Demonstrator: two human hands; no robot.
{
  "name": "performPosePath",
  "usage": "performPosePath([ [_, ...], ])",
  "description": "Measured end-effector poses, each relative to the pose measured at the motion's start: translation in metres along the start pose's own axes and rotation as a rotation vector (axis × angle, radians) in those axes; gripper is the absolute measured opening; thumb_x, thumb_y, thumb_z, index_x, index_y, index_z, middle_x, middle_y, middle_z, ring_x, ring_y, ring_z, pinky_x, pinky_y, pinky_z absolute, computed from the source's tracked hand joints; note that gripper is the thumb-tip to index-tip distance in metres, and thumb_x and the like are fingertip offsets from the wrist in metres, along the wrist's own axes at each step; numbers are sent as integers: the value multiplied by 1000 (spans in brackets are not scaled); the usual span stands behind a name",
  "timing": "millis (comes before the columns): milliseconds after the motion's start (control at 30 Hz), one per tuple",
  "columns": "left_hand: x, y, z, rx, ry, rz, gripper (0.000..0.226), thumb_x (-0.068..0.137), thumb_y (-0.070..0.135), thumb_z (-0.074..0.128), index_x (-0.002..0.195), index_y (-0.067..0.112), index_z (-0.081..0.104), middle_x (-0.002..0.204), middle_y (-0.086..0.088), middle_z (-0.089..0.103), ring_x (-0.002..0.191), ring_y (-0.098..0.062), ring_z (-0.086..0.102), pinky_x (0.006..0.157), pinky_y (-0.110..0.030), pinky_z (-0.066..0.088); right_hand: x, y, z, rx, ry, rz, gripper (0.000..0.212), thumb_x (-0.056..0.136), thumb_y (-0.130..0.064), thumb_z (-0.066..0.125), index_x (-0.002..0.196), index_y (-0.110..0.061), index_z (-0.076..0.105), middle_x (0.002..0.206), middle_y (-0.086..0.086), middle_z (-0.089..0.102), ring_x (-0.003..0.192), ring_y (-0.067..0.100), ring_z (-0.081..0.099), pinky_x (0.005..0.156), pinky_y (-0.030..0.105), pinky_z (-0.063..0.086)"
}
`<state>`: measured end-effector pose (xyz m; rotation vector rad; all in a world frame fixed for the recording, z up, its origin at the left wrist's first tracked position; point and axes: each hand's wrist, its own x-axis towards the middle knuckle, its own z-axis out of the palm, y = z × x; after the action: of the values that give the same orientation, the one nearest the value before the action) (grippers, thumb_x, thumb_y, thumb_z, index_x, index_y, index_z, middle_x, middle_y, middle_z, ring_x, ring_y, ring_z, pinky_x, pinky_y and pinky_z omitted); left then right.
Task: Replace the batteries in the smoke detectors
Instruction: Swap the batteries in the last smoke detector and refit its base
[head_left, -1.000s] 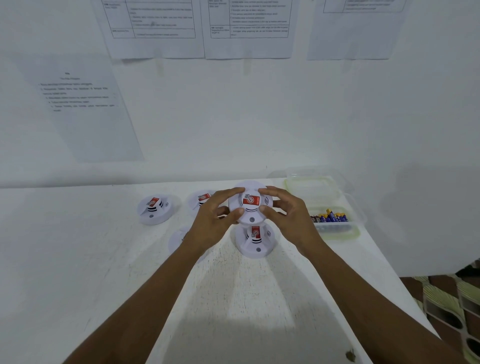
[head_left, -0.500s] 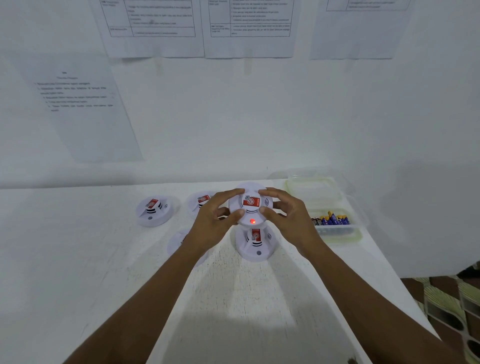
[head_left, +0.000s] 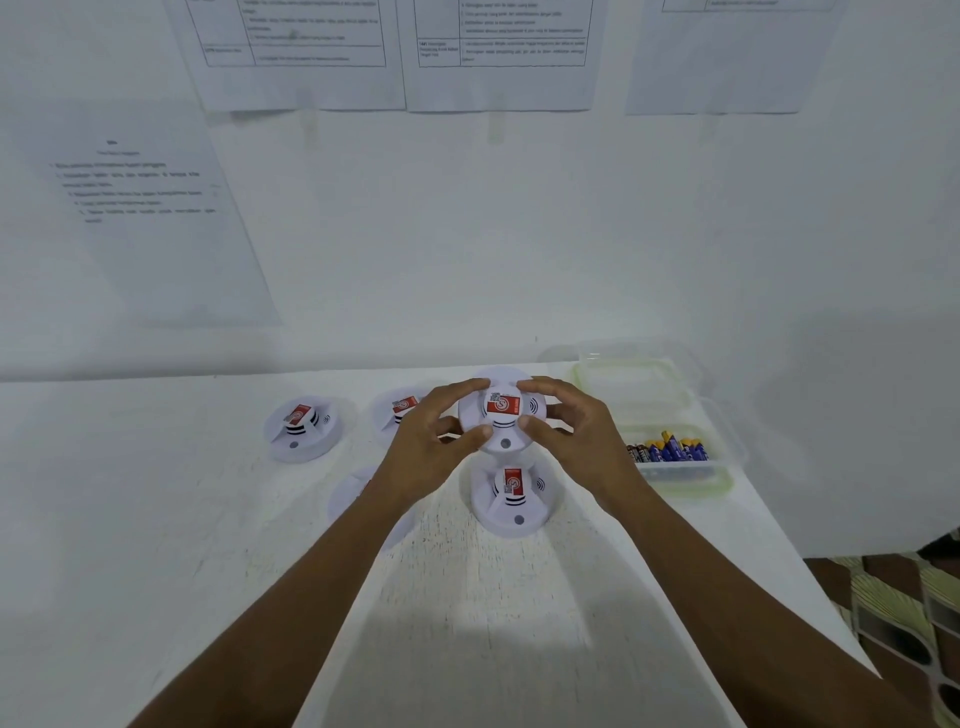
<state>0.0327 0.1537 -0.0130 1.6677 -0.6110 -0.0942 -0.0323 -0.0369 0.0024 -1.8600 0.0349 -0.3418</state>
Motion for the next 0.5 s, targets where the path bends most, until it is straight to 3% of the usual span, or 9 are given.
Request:
performPosePath([
  [233, 9, -2, -1, 19, -22, -11, 46, 84, 22, 71, 127, 29, 55, 127, 1, 61, 110, -17, 64, 80, -27, 58, 11, 6, -2, -26, -27, -17, 41, 83, -13, 76, 121, -21, 64, 127, -7, 62, 108, 15, 64, 89, 40, 57],
  [500, 20, -5, 2, 14, -29, -27, 48, 85, 16, 71, 128, 29, 54, 129, 1, 59, 109, -18, 64, 77, -26, 58, 23, 11, -5, -28, -35, -18, 43, 81, -11, 78, 121, -22, 64, 124, -7, 63, 106, 13, 65, 85, 39, 59],
])
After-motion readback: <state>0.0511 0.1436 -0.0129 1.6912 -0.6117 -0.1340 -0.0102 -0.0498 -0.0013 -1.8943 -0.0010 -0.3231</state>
